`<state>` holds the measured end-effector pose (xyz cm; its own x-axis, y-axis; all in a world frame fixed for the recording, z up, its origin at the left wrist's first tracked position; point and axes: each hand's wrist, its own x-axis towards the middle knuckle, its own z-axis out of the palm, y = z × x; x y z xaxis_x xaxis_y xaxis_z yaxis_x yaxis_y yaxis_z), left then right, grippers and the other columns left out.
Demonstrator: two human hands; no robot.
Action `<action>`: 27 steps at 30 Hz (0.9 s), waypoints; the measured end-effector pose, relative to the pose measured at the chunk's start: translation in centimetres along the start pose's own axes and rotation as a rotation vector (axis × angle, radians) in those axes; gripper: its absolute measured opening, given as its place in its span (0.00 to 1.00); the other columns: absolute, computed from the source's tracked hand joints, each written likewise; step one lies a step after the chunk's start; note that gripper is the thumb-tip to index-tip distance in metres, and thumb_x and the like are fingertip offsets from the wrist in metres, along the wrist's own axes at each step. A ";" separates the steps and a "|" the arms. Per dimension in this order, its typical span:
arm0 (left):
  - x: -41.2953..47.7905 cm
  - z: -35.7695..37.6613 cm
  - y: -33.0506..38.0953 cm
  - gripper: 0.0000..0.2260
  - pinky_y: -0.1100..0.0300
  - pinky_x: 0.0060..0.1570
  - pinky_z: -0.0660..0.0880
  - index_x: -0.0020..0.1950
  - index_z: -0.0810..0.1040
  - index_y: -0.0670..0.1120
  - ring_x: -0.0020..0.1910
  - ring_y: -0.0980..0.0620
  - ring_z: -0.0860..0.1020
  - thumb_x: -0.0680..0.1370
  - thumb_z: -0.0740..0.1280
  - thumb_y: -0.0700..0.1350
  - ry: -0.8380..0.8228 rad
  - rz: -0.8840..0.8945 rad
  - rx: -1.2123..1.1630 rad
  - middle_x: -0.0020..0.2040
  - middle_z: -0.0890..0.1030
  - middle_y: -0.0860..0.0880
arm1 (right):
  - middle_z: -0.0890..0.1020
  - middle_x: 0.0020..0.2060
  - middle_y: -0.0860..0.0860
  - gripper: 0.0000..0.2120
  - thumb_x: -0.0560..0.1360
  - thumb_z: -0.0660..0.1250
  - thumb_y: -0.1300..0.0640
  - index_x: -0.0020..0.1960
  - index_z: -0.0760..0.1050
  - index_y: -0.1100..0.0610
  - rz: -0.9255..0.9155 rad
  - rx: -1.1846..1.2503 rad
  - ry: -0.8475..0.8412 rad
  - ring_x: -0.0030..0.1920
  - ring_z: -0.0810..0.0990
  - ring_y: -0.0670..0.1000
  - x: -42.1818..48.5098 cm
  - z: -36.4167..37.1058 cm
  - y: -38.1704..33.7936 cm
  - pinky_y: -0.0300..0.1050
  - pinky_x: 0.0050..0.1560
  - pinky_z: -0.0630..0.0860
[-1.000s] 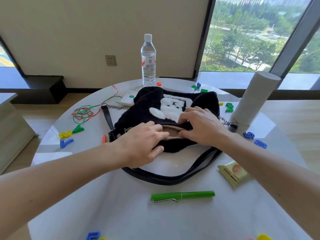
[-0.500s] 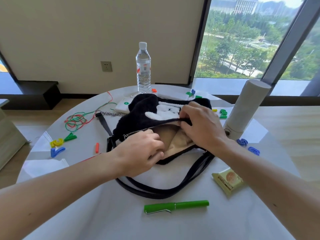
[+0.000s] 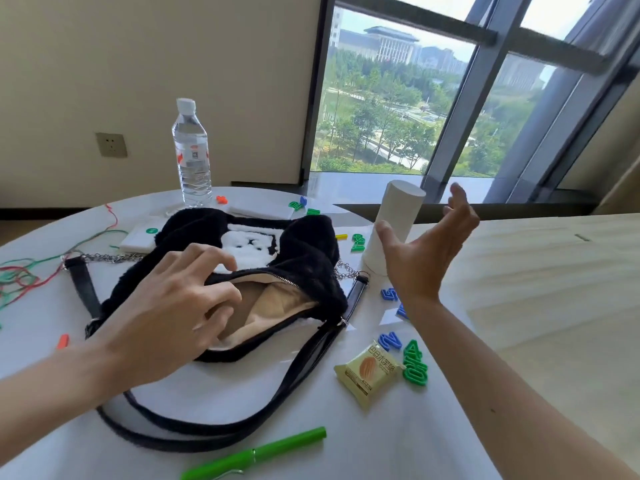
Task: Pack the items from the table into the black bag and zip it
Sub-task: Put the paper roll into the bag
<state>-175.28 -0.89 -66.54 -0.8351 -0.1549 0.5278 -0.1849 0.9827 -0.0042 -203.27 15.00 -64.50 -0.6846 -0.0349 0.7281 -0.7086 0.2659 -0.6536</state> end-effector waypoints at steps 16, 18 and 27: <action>0.5 -2.2 1.1 0.11 0.62 0.56 0.60 0.48 0.80 0.58 0.61 0.58 0.69 0.75 0.59 0.58 -0.031 -0.167 -0.069 0.58 0.71 0.59 | 0.80 0.61 0.52 0.28 0.71 0.78 0.58 0.67 0.70 0.54 0.321 0.052 -0.464 0.59 0.78 0.53 5.6 2.9 6.2 0.56 0.61 0.77; 1.3 -2.6 1.4 0.10 0.63 0.57 0.58 0.48 0.79 0.58 0.60 0.60 0.68 0.75 0.60 0.57 -0.014 -0.166 -0.089 0.58 0.71 0.60 | 0.80 0.57 0.50 0.27 0.71 0.77 0.59 0.67 0.71 0.55 0.260 0.133 -0.455 0.57 0.77 0.51 5.9 2.1 4.7 0.56 0.62 0.77; 8.1 -5.5 2.9 0.11 0.70 0.49 0.71 0.59 0.78 0.55 0.52 0.66 0.78 0.82 0.59 0.44 0.219 -0.495 -0.645 0.51 0.81 0.59 | 0.84 0.60 0.53 0.24 0.69 0.76 0.62 0.65 0.77 0.54 0.076 0.773 -0.925 0.62 0.81 0.54 4.2 -2.7 -5.9 0.53 0.62 0.78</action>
<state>-179.71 1.24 -57.64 -0.6041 -0.6257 0.4935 -0.1157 0.6815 0.7226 -201.47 15.86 -57.05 -0.3684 -0.8048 0.4653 -0.3601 -0.3380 -0.8696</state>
